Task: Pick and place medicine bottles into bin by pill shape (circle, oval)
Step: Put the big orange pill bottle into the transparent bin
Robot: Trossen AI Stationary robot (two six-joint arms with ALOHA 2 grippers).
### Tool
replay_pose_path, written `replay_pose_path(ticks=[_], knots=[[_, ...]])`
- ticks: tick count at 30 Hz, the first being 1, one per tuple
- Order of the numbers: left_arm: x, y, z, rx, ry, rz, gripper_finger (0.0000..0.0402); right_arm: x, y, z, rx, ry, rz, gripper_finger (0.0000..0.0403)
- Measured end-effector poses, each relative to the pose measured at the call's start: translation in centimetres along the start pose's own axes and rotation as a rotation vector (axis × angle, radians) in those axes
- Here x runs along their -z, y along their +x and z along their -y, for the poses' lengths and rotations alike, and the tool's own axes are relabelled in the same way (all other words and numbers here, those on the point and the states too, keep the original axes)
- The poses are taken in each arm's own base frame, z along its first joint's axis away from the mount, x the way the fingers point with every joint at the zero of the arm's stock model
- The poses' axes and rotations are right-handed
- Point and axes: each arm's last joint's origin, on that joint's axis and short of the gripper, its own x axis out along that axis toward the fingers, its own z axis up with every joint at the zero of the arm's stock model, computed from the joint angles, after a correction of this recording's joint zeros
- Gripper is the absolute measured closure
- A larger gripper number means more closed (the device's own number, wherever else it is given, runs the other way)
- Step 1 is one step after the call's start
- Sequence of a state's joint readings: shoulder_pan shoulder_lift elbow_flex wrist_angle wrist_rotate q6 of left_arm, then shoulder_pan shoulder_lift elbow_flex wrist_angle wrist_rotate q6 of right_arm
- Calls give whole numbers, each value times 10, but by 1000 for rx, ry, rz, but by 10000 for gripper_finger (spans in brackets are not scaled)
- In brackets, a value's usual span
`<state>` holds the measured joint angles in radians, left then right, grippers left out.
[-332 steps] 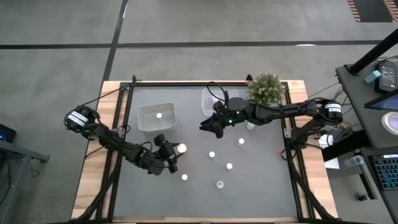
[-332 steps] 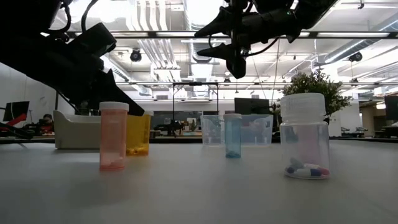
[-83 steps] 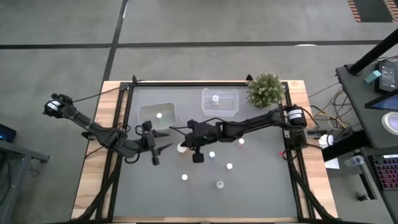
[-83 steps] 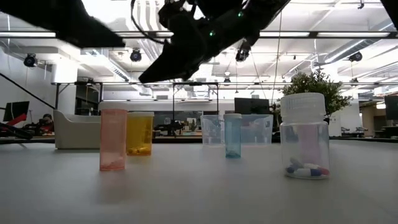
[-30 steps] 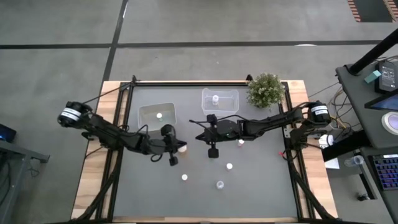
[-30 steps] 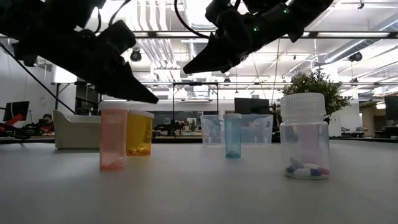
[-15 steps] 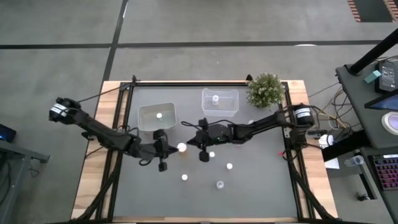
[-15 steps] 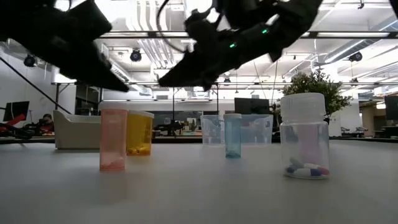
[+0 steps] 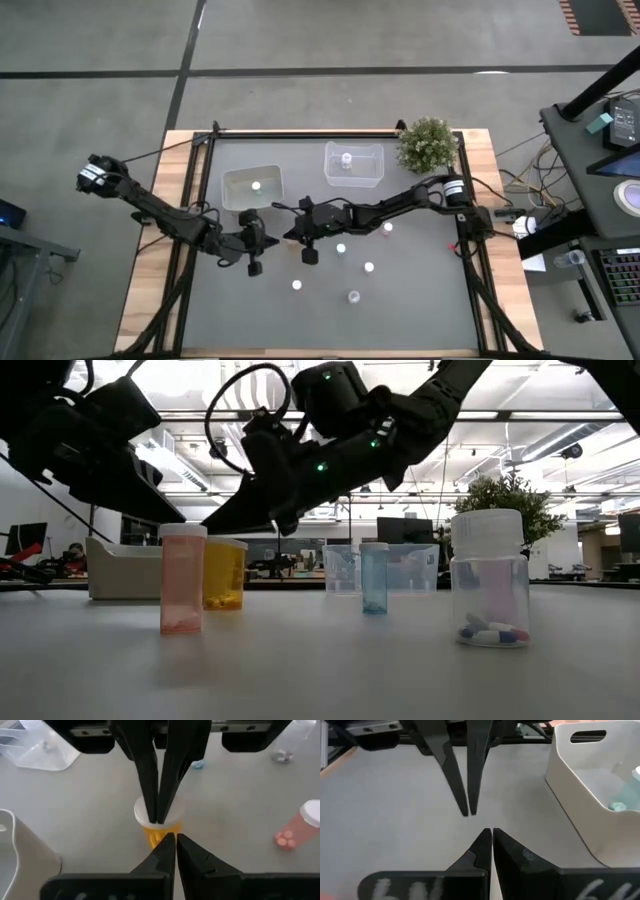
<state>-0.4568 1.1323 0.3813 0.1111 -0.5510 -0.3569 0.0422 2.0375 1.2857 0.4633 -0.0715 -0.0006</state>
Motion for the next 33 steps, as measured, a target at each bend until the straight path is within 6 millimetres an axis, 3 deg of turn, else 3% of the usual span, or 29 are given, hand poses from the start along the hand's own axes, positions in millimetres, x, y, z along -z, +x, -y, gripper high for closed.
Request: replay_pose_path(ticks=[25, 33], knots=[[3, 0, -1, -3, -5, 3, 402, 29, 15, 3, -34, 7, 7, 394], [1, 0, 0, 0, -9, 10, 401, 14, 6, 2, -26, -49, 32, 394]])
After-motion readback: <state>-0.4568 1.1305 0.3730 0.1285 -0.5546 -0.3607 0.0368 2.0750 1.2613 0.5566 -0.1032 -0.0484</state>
